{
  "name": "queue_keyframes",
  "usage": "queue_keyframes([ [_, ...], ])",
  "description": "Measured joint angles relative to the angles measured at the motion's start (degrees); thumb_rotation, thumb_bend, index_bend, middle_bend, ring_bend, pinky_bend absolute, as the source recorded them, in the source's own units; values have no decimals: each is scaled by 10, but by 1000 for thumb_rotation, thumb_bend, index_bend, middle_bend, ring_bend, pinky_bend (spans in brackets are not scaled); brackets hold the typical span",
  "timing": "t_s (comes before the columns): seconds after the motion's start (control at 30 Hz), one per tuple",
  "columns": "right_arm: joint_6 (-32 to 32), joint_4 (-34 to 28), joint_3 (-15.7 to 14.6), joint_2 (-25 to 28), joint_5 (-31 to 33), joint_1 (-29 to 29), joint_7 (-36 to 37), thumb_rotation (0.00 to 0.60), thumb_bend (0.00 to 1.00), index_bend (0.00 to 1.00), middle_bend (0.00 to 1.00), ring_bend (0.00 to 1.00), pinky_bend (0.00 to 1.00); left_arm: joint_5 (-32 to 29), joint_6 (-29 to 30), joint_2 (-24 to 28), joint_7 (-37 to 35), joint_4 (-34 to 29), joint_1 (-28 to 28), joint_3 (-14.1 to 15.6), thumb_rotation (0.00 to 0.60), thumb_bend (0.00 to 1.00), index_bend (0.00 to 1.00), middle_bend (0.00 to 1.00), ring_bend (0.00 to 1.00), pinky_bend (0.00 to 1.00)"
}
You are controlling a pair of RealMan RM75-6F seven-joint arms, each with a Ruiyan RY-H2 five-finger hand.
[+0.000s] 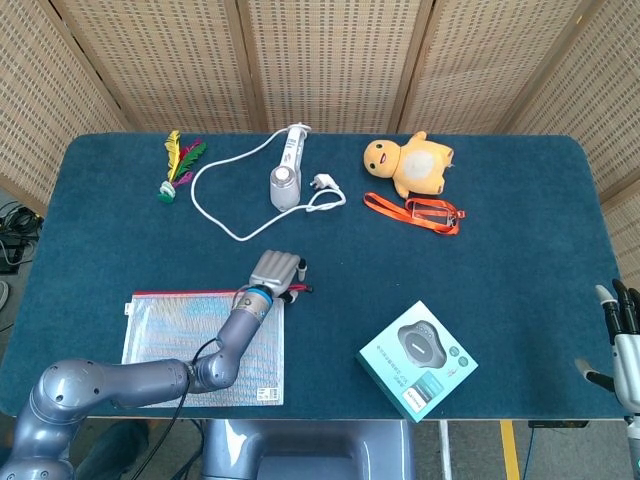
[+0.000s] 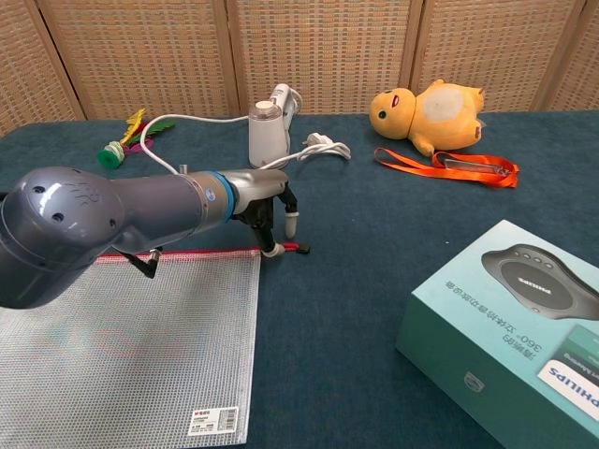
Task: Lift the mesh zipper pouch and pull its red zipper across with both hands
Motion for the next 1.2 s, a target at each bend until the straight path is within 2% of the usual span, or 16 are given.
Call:
queue_keyframes([
  [0.1, -1, 0, 0, 1, 1, 0, 2, 600, 0, 0, 0, 0, 0, 7, -3, -9, -10, 14, -1, -1, 600, 396, 470, 989, 939, 1000],
  [0.57, -7, 0, -1, 2, 3, 3, 7, 600, 0, 0, 0, 0, 0, 23, -8, -30, -31, 40, -2, 4, 600, 406, 526, 989, 939, 1000],
  [0.83, -9, 0, -2, 2, 1, 4, 9, 600, 0, 0, 0, 0, 0, 14, -15, -29, -35, 36, 0, 2, 600, 511, 592, 989, 939, 1000],
  [1.07, -8, -1, -3, 3, -2, 4, 9, 600, 0, 0, 0, 0, 0, 14, -2, -17, -33, 18, 0, 1, 600, 648, 671, 989, 939, 1000],
  [1.2, -9, -1, -5, 2, -5, 4, 8, 600, 0, 1, 0, 0, 0, 18, 9, 2, -34, -9, 3, -2, 600, 727, 777, 991, 939, 1000],
])
